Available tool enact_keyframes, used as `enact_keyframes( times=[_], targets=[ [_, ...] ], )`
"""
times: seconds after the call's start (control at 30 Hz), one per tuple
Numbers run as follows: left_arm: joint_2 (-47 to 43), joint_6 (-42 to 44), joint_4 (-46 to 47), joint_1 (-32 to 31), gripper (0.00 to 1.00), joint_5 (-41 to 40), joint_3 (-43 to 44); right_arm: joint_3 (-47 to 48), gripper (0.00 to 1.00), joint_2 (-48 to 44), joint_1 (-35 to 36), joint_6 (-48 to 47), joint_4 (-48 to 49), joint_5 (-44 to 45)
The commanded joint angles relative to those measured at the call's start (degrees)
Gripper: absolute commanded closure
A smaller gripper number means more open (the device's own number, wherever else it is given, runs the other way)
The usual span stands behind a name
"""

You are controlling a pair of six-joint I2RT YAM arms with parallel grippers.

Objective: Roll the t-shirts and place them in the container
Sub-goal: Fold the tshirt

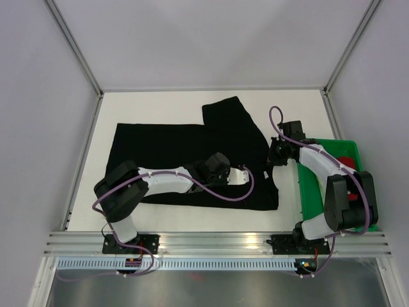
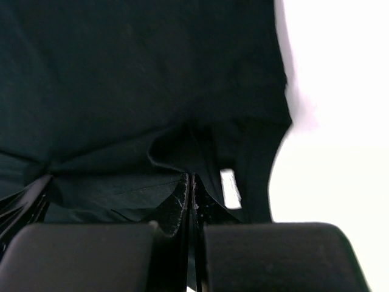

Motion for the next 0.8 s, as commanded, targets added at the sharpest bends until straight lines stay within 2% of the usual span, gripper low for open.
enact_keyframes(
  times=[0.0, 0.33, 0.77],
  targets=[
    [-1.0, -6.2, 1.2, 2.8, 0.97, 5.7, 2.8, 3.7, 1.00, 2.4, 0.0, 2.3, 3.1, -1.8],
    [2.5, -9.9, -2.3, 8.9, 0.90, 13.3, 6.1, 9.7, 1.00, 11.0, 0.0, 5.6, 6.4, -3.6],
    [7.4, -14.2, -2.9, 14.2, 0.90, 17.5, 9.2, 14.1, 0.99, 18.3, 0.0, 9.8, 10.6, -3.7]
  ],
)
